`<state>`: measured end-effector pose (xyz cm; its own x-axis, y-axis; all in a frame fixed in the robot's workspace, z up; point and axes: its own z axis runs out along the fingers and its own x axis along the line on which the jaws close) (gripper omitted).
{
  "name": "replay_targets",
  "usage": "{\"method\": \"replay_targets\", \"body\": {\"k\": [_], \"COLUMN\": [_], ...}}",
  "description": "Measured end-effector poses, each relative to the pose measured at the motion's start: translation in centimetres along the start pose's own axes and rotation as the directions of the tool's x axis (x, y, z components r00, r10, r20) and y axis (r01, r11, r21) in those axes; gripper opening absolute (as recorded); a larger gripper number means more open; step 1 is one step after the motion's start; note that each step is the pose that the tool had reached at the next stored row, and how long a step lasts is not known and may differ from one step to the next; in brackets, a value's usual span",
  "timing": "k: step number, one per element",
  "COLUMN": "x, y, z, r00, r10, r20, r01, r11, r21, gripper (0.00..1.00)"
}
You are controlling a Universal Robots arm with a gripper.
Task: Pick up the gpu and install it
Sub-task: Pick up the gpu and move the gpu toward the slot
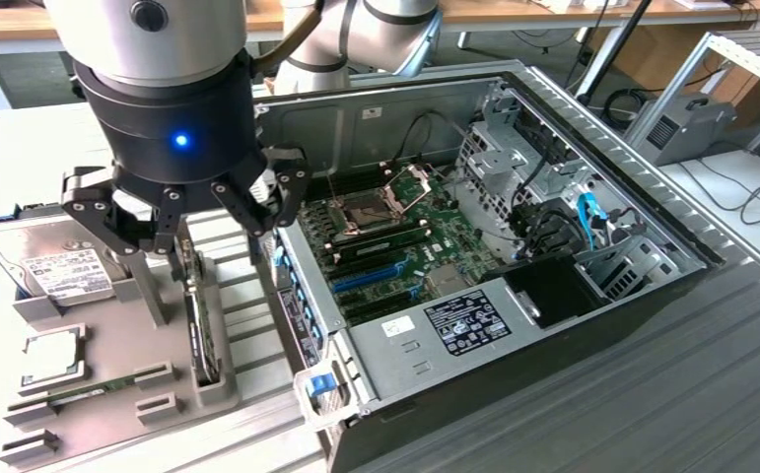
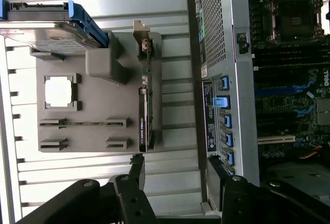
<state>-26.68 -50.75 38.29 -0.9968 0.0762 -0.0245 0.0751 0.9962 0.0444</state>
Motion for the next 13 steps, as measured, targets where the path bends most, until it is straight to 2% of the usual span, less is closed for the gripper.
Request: {"method": "replay_targets", "body": {"k": [13], "x": [0.2], "y": [0.63], "z": [1.19], "r00": [1.0], "r10": [0.0], "r20": [0.0], "r01": [0.0], "r11": [1.0], "r21": [0.0], "gripper": [0.6]}}
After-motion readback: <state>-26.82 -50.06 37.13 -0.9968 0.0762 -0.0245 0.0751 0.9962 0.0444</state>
